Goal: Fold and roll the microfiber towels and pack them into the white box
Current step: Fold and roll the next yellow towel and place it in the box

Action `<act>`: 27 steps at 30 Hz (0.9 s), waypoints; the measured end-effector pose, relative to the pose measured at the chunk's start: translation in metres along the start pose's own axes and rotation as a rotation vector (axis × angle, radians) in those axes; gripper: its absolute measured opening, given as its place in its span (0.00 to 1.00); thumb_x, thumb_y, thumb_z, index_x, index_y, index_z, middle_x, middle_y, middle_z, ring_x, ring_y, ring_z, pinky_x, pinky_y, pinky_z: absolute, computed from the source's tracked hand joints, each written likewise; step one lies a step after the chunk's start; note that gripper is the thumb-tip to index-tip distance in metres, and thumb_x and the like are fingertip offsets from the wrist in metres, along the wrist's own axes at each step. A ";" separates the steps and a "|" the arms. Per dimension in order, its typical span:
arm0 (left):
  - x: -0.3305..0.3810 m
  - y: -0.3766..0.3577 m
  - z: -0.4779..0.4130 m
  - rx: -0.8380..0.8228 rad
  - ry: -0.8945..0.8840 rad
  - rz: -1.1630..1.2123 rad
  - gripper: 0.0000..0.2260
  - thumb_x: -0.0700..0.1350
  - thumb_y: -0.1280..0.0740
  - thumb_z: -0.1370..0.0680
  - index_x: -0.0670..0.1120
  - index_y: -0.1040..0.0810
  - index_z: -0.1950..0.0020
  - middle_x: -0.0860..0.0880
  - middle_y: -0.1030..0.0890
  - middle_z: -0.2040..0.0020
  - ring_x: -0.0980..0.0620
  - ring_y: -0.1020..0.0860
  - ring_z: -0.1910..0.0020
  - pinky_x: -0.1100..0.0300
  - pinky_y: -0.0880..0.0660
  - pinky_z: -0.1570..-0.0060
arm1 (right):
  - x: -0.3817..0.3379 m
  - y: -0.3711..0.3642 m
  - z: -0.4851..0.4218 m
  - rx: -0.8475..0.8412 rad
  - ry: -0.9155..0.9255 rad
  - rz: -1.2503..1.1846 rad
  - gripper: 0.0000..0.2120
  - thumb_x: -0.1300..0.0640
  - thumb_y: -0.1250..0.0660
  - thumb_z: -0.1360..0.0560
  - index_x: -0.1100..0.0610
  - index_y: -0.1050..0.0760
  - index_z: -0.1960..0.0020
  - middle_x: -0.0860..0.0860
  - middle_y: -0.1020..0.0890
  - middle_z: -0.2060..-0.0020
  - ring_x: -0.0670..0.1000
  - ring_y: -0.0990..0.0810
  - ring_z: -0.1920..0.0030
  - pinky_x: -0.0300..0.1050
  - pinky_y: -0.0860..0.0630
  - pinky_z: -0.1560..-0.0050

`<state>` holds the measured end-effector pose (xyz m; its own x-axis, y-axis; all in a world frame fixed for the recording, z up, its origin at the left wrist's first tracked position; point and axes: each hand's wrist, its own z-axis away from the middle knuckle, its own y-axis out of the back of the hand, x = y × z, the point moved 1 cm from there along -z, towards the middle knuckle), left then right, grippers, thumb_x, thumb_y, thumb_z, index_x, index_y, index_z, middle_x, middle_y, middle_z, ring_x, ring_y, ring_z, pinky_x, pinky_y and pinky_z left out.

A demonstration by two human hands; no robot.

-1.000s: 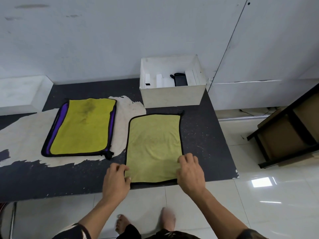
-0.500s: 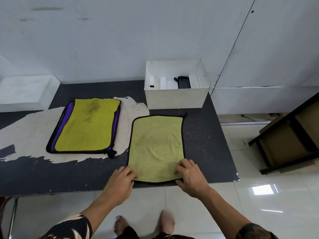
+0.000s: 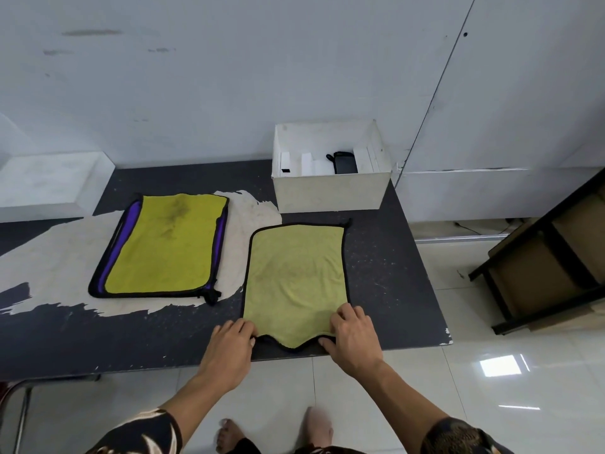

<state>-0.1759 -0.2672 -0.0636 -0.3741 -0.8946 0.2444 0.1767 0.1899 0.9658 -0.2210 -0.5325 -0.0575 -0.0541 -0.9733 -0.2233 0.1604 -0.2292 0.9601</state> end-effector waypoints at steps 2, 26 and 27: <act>-0.001 0.002 0.001 0.008 0.013 0.023 0.07 0.39 0.29 0.25 0.51 0.23 0.55 0.56 0.20 0.59 0.53 0.24 0.61 0.57 0.33 0.59 | -0.002 0.000 0.000 0.027 -0.001 0.026 0.18 0.40 0.32 0.28 0.54 0.23 0.51 0.51 0.27 0.50 0.53 0.28 0.52 0.49 0.26 0.52; -0.010 0.010 0.008 -0.139 -0.080 -0.011 0.07 0.45 0.30 0.26 0.57 0.20 0.51 0.60 0.24 0.56 0.57 0.28 0.53 0.60 0.34 0.48 | 0.013 -0.004 0.011 0.138 0.004 0.023 0.13 0.63 0.29 0.40 0.52 0.27 0.60 0.48 0.26 0.63 0.51 0.29 0.65 0.44 0.31 0.66; -0.010 0.011 0.007 -0.143 -0.087 -0.003 0.06 0.46 0.30 0.27 0.57 0.20 0.52 0.61 0.24 0.57 0.57 0.29 0.53 0.60 0.34 0.48 | 0.016 -0.005 0.013 0.148 0.023 0.009 0.09 0.60 0.29 0.37 0.52 0.26 0.59 0.48 0.26 0.62 0.51 0.29 0.64 0.44 0.31 0.65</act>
<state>-0.1764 -0.2530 -0.0547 -0.4512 -0.8554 0.2544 0.3008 0.1226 0.9458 -0.2351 -0.5462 -0.0640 -0.0306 -0.9759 -0.2163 0.0134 -0.2168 0.9761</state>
